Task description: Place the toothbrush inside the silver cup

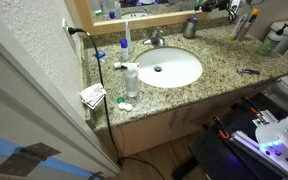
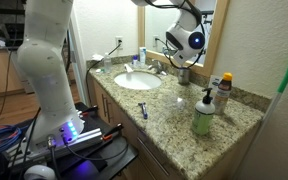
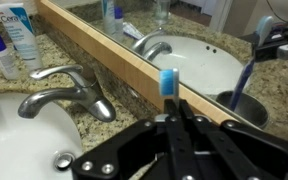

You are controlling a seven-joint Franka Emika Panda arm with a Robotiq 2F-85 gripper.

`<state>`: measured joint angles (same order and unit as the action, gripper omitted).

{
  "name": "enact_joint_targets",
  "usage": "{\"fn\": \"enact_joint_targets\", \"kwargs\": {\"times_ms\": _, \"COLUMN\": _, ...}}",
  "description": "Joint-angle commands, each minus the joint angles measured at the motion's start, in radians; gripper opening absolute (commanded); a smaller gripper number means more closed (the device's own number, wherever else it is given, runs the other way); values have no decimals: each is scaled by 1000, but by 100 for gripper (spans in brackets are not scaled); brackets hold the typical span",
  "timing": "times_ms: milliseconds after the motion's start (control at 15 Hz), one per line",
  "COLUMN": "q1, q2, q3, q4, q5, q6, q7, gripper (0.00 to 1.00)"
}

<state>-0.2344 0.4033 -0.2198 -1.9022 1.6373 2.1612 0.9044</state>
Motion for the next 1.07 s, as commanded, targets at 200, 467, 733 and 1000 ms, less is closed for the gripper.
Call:
{"fn": "enact_joint_targets", "kwargs": {"times_ms": 200, "q1": 40, "q2": 61, "q3": 9, "q4": 24, "q5": -58, "q6": 139, "q7": 22, "gripper": 33}}
{"fn": "enact_joint_targets", "kwargs": {"times_ms": 467, "q1": 63, "q2": -22, "q3": 1, "q4": 3, "q5": -199, "q6": 166, "q7": 67, "gripper": 60}}
{"fn": "enact_joint_targets", "kwargs": {"times_ms": 733, "q1": 51, "q2": -175, "q3": -11, "q4": -35, "q5": -406, "q6": 73, "q7": 122, "gripper": 88}}
{"fn": "enact_joint_targets", "kwargs": {"times_ms": 1000, "q1": 45, "q2": -183, "q3": -1, "q4": 2, "q5": -439, "q6": 67, "q7": 141, "gripper": 91}}
